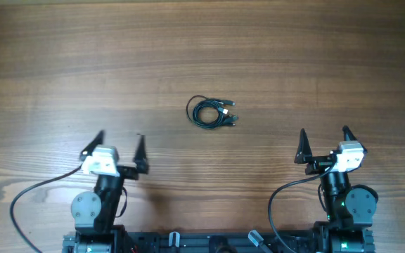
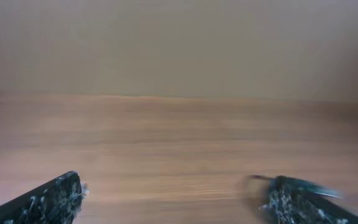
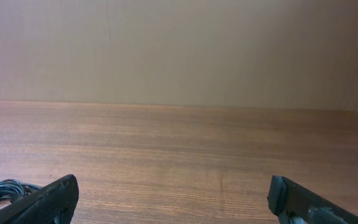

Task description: Untangle cables

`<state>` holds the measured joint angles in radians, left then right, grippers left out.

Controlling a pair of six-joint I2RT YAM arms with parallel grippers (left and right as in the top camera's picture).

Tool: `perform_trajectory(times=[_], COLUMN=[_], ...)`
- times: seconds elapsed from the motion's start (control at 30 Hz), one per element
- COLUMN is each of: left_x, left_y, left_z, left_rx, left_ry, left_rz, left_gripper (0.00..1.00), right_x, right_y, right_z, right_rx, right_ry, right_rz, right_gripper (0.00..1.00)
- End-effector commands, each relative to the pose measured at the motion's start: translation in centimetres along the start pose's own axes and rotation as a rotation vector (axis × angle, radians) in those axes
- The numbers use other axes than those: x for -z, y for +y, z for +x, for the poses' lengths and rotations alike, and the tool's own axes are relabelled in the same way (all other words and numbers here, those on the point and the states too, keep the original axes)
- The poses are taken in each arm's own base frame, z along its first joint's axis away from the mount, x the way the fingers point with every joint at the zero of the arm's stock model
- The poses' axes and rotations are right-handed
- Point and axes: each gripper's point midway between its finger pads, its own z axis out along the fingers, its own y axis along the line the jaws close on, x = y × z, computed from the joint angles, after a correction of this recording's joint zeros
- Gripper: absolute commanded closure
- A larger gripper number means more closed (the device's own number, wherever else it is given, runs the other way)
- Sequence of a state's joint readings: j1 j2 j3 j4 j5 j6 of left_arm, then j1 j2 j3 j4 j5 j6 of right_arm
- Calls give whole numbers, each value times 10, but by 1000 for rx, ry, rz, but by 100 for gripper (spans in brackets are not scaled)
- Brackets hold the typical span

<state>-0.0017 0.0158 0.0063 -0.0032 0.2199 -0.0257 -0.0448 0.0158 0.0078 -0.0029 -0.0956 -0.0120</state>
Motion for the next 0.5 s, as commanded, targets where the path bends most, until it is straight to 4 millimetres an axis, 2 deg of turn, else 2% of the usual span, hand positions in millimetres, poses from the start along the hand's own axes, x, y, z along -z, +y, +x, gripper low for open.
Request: perform_trajectory(times=[0.0,0.1,0.13,0.2,0.27,0.33,0.43,0.47], left_x=[25,50,56,62,62,59,51,47], left_y=[-86,-98,-101,-104,-103,-97,-95,-94], left_z=[-34,-102,-118,-143,-160,-162,-143,-138], left_rx=[37,81,78,94,121,207,315,344], left_ry=[-106,-334,-355,-310,-157,77,434,484], left_rz=[517,588,596,578,518,433,378,370], left_gripper=[0,0,0,0,0,0,0,0], right_x=[0,0,0,0,0,0,0,0], right_y=[-2,-2,-2,-2,-2,-2,-2,-1], right_z=[0,0,0,0,0,0,0,0], right_rx=[-13,-13,-13,-13,-13,-13,-13,-17], right_ry=[0,0,0,0,0,0,-1,-1], right_rz=[10,10,10,10,10,10,10,8], right_gripper=[0,0,0,0,0,0,0,0])
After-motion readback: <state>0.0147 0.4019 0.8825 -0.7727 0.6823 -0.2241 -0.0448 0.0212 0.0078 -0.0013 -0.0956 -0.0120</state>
